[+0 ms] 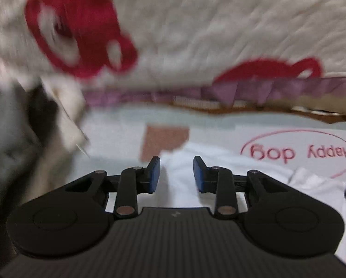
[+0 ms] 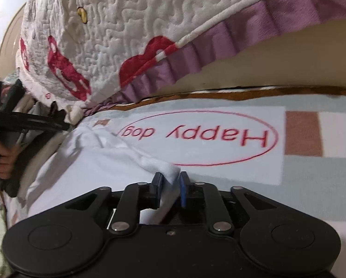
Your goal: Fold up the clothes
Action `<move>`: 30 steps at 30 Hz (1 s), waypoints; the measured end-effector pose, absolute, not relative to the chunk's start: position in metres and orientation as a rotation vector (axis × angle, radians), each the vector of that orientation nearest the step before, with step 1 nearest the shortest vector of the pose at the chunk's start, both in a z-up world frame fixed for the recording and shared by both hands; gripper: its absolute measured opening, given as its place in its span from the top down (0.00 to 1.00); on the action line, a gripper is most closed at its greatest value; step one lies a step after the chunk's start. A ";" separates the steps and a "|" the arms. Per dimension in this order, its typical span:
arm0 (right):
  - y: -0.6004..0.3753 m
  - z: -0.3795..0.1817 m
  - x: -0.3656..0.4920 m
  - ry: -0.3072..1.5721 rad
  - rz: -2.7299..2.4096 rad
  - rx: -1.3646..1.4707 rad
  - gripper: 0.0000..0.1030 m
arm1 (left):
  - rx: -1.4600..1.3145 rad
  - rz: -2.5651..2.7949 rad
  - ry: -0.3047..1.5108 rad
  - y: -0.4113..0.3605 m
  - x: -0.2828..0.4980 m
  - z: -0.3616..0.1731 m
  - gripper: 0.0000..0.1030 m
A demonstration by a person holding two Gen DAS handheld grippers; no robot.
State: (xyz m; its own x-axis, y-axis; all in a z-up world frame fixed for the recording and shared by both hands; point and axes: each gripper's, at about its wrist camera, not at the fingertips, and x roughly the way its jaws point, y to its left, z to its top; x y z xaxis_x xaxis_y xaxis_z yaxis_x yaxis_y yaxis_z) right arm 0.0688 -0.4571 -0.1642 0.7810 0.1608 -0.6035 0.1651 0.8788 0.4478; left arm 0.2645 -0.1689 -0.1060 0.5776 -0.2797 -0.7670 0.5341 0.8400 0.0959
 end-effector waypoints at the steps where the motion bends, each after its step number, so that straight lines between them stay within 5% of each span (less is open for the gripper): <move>1: -0.459 -0.165 0.068 0.684 -0.011 0.513 0.75 | 0.341 -0.516 0.818 -0.166 0.252 -0.100 0.65; 7: -0.459 -0.157 0.042 0.671 -0.068 0.624 0.66 | 0.180 -0.550 1.021 -0.109 0.219 -0.135 0.65; 10: -0.447 -0.156 0.015 0.663 -0.027 0.732 0.55 | 0.360 -0.434 0.971 -0.092 0.208 -0.163 0.64; 12: -0.434 -0.159 -0.001 0.688 -0.002 0.776 0.54 | 0.451 -0.410 0.879 -0.081 0.205 -0.169 0.51; 16: -0.403 -0.171 -0.028 0.767 0.052 0.871 0.49 | 0.692 -0.250 0.754 -0.079 0.202 -0.168 0.60; 23: -0.359 -0.201 -0.067 0.777 0.085 1.159 0.37 | 0.336 -0.541 0.681 -0.084 0.167 -0.105 0.61; 30: -0.330 -0.203 -0.046 0.627 -0.017 1.198 0.33 | 0.285 -0.804 0.769 -0.122 0.129 -0.127 0.59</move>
